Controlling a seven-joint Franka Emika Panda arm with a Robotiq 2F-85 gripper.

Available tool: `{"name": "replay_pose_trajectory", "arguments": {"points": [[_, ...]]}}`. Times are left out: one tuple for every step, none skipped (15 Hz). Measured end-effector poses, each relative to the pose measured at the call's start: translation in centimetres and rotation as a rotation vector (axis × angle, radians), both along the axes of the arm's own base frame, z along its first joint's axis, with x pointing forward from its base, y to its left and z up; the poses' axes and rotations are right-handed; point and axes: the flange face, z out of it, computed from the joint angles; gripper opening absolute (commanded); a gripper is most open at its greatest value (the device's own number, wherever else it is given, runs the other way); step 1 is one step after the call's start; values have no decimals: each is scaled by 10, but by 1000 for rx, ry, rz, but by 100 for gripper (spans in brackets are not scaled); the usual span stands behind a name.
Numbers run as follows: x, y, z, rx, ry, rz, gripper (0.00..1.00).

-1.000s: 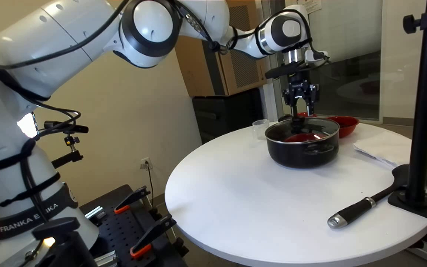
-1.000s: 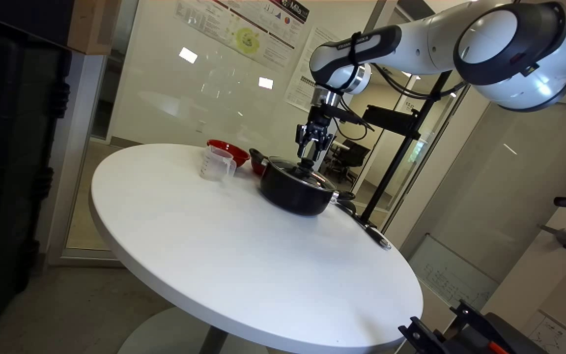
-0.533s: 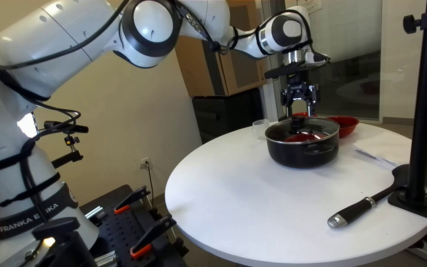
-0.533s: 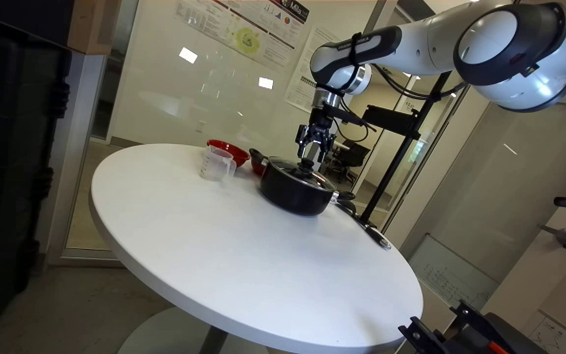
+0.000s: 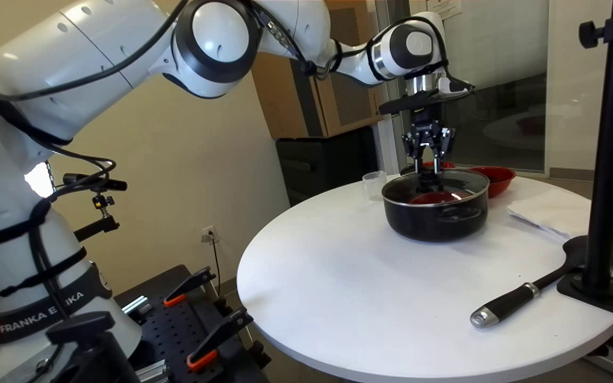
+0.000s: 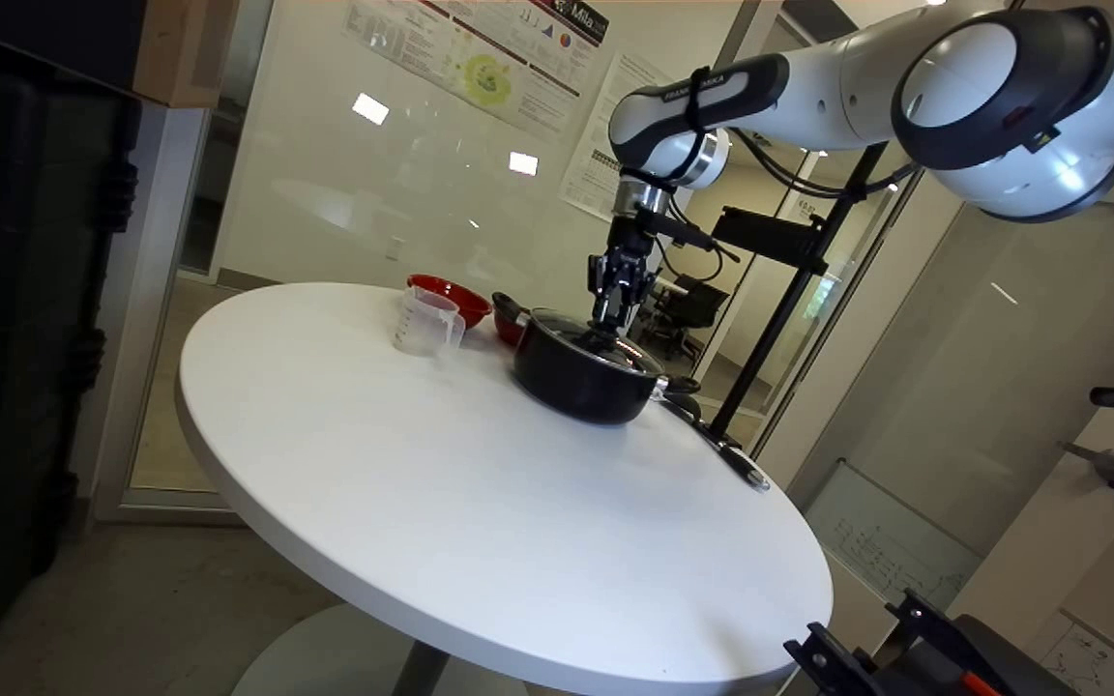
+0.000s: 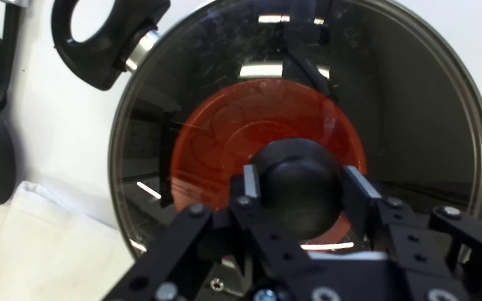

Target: Put the pots lid on the table then remove the orange bowl from it and put it on the table also

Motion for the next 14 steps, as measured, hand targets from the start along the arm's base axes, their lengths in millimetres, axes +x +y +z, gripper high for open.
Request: {"name": "replay_pose_trajectory", "arguments": {"points": [[0, 0, 0, 0, 0, 3, 25], [0, 0, 0, 1, 1, 5, 25], [0, 0, 0, 1, 1, 6, 25], [0, 0, 0, 1, 1, 6, 25], [0, 0, 1, 1, 0, 6, 25], [0, 1, 2, 3, -2, 7, 25], [1, 3, 7, 4, -3, 8, 25], [2, 6, 15, 5, -8, 11, 25], [3, 10, 28, 6, -18, 15, 25], [4, 16, 43, 7, -28, 21, 25], [5, 22, 60, 7, -39, 28, 25], [5, 28, 77, 7, -49, 35, 25], [5, 36, 94, 7, -60, 44, 25], [4, 43, 109, 7, -68, 52, 25]]}}
